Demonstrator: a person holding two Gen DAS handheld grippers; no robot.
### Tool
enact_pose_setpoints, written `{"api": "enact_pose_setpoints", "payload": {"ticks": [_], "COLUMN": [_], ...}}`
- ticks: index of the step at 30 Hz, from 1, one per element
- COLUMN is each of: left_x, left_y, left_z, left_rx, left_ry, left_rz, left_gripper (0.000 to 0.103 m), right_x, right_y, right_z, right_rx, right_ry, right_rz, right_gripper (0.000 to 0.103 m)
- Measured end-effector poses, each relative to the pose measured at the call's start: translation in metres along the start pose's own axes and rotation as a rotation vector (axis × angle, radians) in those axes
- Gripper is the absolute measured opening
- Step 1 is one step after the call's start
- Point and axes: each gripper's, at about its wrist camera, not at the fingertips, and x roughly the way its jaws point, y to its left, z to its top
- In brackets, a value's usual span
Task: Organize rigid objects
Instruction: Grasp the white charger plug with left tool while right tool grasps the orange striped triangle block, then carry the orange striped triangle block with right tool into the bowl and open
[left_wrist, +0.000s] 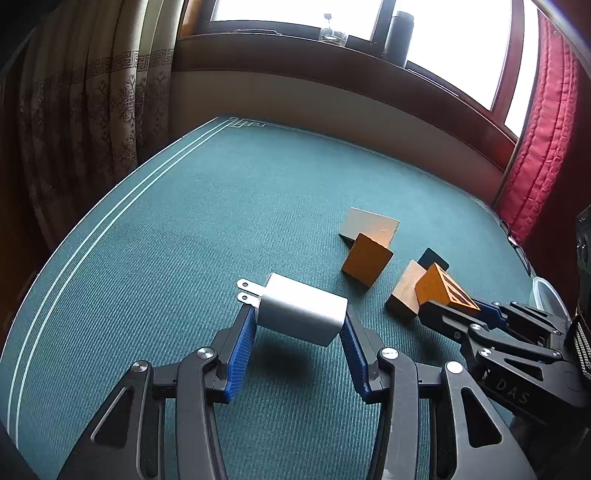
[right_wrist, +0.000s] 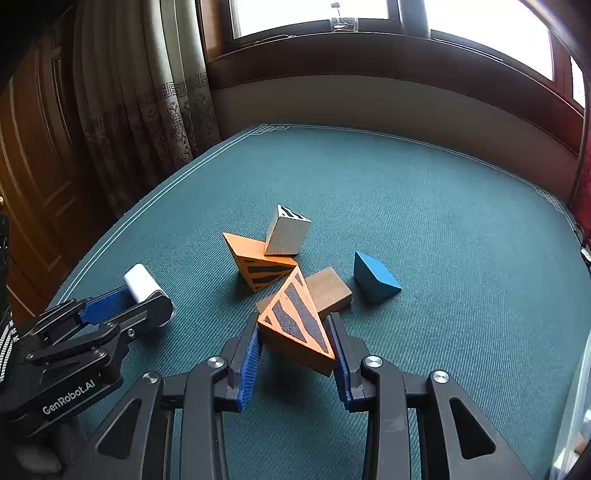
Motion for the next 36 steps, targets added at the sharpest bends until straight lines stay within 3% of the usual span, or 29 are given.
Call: {"api": "enact_pose_setpoints", "payload": {"ticks": [5,24,36], "left_x": [-0.001,-0.008,-0.013], "left_y": [-0.005,-0.024,-0.057], "left_z": [-0.001,-0.013,-0.026], "left_rx": [0.015,0.053,0.104], "left_ry": [-0.003,0.004,0.019], "left_rz": [-0.003,-0.022,-0.060], "left_gripper": [0.047,0.047,0.047], "right_x": [-0.014,-0.057,-0.094], "right_y": [-0.006,-0.028,-0.067], "right_z": [-0.014,-0.042,-0.060], "right_rx": [0.027,0.111,0.197], "right_ry": [-0.009,-0.057,-0.109], "right_rz": [0.014,0.042,-0.012], "right_gripper": [0.031,0.030,0.030]}}
